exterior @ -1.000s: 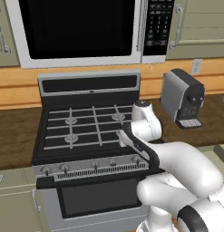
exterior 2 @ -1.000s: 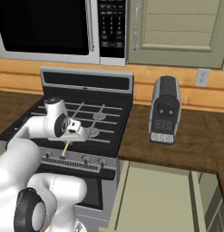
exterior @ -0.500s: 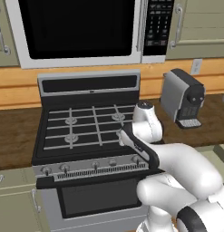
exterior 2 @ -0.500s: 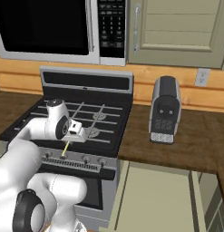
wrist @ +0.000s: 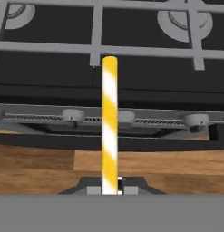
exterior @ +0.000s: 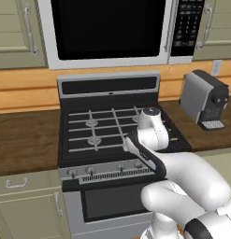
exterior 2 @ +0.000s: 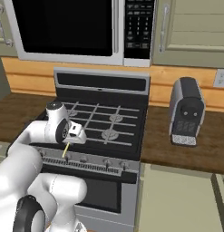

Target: Take a straw from the drawer in front and place it inside the glass cup on the dining counter.

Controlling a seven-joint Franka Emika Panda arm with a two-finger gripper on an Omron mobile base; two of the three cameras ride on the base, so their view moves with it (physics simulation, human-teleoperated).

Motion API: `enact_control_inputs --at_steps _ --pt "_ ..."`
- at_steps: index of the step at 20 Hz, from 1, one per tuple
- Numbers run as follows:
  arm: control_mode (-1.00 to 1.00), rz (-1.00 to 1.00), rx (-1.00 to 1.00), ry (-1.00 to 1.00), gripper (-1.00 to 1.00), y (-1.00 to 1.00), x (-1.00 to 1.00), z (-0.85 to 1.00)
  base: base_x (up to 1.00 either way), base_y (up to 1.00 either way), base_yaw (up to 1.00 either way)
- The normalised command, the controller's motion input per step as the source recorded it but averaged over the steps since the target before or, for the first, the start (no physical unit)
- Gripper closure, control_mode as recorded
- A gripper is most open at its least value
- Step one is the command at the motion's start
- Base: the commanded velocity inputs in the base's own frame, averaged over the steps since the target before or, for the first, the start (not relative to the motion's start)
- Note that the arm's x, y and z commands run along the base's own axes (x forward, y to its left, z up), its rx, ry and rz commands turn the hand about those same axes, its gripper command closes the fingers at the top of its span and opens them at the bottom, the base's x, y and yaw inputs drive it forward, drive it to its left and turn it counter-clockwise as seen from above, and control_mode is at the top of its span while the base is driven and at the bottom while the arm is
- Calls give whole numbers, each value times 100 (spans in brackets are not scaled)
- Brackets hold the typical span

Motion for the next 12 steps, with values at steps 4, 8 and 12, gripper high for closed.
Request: enact_control_inputs --at_steps 4,8,12 --pt "100 0 0 0 100 0 0 0 -33 61 -8" --pt "100 0 0 0 100 0 0 0 -38 46 -24" --pt "100 0 0 0 100 0 0 0 -31 42 -49"
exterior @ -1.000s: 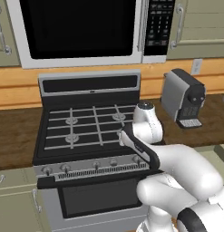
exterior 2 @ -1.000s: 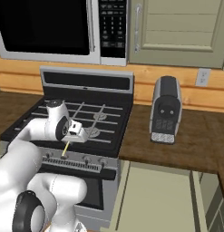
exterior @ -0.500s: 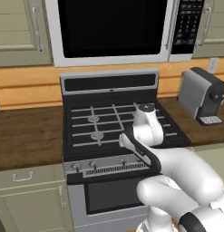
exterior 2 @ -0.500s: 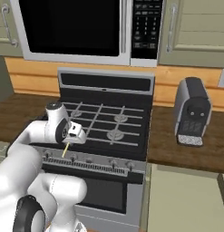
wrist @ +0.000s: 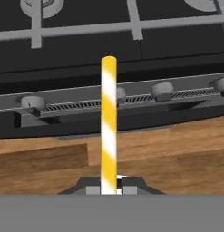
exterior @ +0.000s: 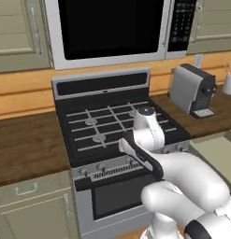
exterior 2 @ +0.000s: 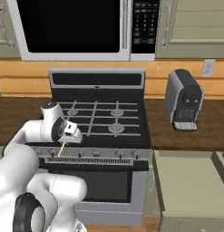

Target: Take a straw from the drawer in front and place it inside the glass cup on the dining counter.

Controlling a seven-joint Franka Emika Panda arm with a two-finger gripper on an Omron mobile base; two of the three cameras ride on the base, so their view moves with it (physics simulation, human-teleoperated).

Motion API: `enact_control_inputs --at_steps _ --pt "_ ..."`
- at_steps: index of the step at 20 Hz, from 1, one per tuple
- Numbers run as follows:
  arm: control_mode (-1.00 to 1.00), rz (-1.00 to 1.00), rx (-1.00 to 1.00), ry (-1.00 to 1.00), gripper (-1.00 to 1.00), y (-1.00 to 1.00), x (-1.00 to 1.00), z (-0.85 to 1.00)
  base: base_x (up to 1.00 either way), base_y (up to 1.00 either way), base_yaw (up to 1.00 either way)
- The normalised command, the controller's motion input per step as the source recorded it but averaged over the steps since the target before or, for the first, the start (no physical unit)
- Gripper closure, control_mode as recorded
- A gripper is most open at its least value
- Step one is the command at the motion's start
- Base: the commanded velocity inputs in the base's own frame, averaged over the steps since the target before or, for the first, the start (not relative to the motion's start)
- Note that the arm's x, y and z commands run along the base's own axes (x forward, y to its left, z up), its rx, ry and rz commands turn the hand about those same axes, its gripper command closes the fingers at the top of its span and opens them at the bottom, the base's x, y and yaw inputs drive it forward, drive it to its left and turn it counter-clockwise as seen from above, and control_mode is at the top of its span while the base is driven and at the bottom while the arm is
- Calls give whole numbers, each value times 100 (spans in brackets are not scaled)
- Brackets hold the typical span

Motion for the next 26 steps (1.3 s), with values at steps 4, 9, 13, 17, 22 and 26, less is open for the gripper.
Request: enact_control_inputs --at_steps 4,9,13,17,22,26 --pt "100 0 0 0 100 0 0 0 -20 46 -72" --pt "100 0 0 0 100 0 0 0 -11 33 -85" --pt "100 0 0 0 100 0 0 0 -6 36 -84" --pt "100 0 0 0 100 0 0 0 -2 33 -84" --pt "100 0 0 0 100 0 0 0 -2 18 -83" --pt "100 0 0 0 100 0 0 0 0 8 -83"
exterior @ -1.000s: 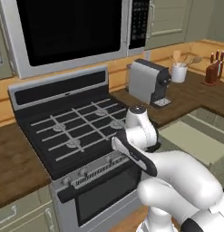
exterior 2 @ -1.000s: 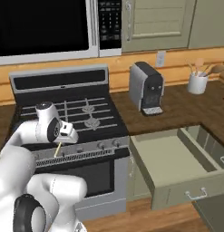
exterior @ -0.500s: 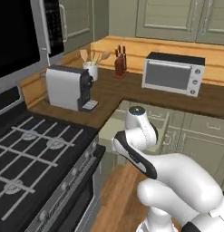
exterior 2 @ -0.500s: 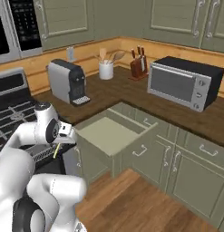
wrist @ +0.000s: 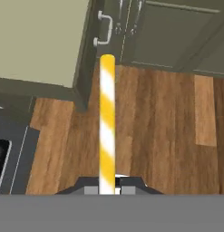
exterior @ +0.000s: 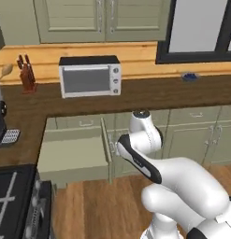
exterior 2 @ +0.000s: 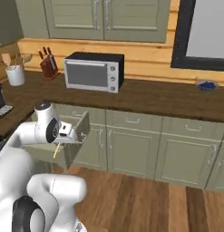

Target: Take a straw from the drawer in front and place it inside the glass cup on the dining counter.

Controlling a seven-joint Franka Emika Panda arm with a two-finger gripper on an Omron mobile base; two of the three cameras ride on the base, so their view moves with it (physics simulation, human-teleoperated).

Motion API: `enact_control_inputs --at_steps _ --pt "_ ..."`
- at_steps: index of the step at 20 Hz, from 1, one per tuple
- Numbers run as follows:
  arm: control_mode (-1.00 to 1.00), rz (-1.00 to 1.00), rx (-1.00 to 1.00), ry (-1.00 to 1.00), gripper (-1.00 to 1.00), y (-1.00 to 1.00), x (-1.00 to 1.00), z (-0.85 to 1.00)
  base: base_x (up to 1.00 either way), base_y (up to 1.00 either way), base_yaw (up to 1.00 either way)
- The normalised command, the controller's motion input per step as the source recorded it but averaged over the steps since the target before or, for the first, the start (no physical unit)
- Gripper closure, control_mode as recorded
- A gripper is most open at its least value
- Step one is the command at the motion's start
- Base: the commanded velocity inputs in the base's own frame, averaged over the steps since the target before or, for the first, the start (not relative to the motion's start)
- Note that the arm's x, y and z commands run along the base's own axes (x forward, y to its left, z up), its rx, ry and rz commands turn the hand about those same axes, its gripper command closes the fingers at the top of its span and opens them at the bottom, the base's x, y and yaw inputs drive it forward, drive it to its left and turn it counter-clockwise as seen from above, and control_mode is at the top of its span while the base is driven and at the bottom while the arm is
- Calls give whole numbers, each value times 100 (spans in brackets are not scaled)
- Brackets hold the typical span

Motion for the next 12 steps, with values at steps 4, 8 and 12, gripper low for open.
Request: enact_control_inputs --at_steps 4,8,12 --pt "100 0 0 0 100 0 0 0 0 0 -78" --pt "100 0 0 0 100 0 0 0 0 0 -70" --pt "100 0 0 0 100 0 0 0 0 0 -72"
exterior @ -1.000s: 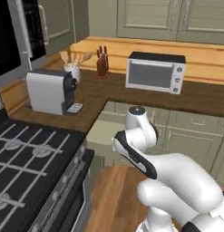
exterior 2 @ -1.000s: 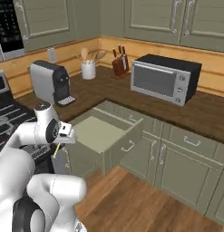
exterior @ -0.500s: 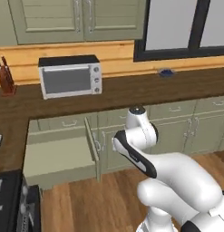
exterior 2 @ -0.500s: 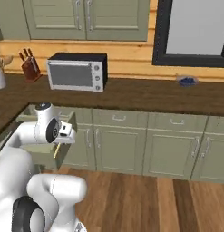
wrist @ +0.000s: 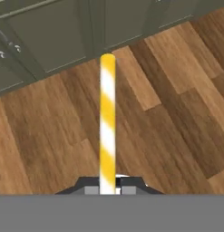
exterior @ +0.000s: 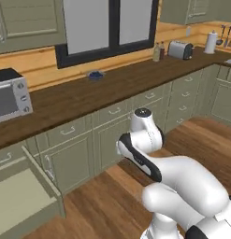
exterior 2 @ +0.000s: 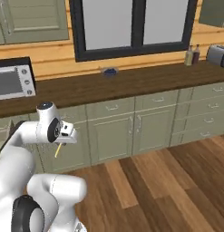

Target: Take a straw from the drawer in front and place it inside the glass cup on the dining counter.

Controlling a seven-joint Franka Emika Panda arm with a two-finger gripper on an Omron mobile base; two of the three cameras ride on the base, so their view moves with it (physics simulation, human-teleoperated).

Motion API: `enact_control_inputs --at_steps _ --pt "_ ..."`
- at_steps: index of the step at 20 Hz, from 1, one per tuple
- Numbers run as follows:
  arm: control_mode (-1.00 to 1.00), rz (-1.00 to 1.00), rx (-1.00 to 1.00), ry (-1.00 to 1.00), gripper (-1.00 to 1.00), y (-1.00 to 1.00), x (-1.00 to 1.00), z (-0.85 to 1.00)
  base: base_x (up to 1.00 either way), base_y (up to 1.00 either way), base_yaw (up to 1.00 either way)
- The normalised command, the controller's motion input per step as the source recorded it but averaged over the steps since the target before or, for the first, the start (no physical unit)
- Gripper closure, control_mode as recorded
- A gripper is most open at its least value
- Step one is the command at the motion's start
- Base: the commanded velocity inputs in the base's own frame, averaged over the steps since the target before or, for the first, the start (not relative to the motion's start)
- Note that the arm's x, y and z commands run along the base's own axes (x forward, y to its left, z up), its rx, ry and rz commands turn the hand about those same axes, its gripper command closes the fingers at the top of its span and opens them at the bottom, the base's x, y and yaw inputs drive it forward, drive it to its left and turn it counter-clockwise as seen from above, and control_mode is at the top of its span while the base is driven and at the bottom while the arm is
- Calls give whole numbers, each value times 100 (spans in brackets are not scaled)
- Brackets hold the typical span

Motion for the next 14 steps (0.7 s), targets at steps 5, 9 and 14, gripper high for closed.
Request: enact_control_inputs --at_steps 5,9,14 --pt "100 0 0 0 100 0 0 0 0 0 -72" --pt "100 0 0 0 100 0 0 0 0 0 -68" --pt "100 0 0 0 100 0 0 0 0 -13 -64"
